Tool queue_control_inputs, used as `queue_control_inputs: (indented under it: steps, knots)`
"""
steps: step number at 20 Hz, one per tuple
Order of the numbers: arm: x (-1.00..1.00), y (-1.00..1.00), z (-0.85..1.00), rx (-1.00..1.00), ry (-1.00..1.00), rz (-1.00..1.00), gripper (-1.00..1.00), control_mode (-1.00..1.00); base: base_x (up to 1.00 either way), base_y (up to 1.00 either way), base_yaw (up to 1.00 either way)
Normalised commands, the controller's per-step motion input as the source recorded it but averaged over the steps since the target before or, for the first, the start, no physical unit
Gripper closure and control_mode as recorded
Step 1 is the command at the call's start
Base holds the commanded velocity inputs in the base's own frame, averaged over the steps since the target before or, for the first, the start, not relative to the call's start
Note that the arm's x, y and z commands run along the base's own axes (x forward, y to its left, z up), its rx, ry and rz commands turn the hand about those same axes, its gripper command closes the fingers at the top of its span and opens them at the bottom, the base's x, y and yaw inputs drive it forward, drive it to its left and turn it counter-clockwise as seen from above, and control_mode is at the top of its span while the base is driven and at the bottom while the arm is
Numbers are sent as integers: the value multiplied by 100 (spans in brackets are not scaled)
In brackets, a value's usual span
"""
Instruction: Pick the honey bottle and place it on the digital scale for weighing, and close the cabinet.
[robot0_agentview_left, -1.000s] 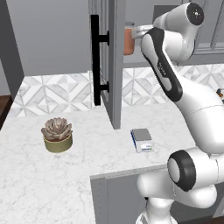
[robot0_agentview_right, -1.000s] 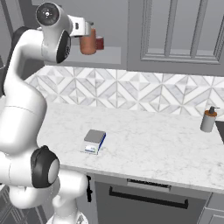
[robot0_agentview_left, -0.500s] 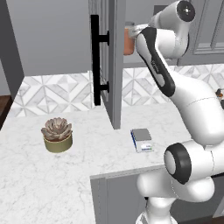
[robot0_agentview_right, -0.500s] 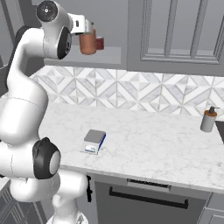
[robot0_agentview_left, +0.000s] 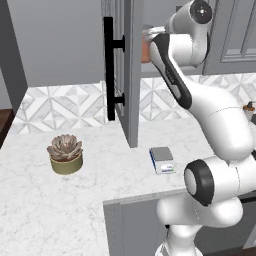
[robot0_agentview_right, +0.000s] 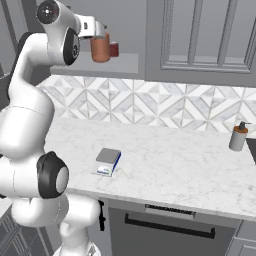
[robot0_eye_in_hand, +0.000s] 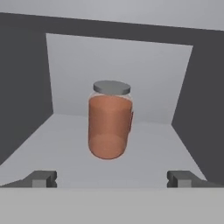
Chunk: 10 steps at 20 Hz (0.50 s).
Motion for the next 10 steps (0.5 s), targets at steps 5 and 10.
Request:
queue_control_inputs:
  steps: [5,10]
  knots:
    - [43,0,0,0,0,-2,-100,-100,0,0,0]
    - [42,0,0,0,0,0,-100,-100,0,0,0]
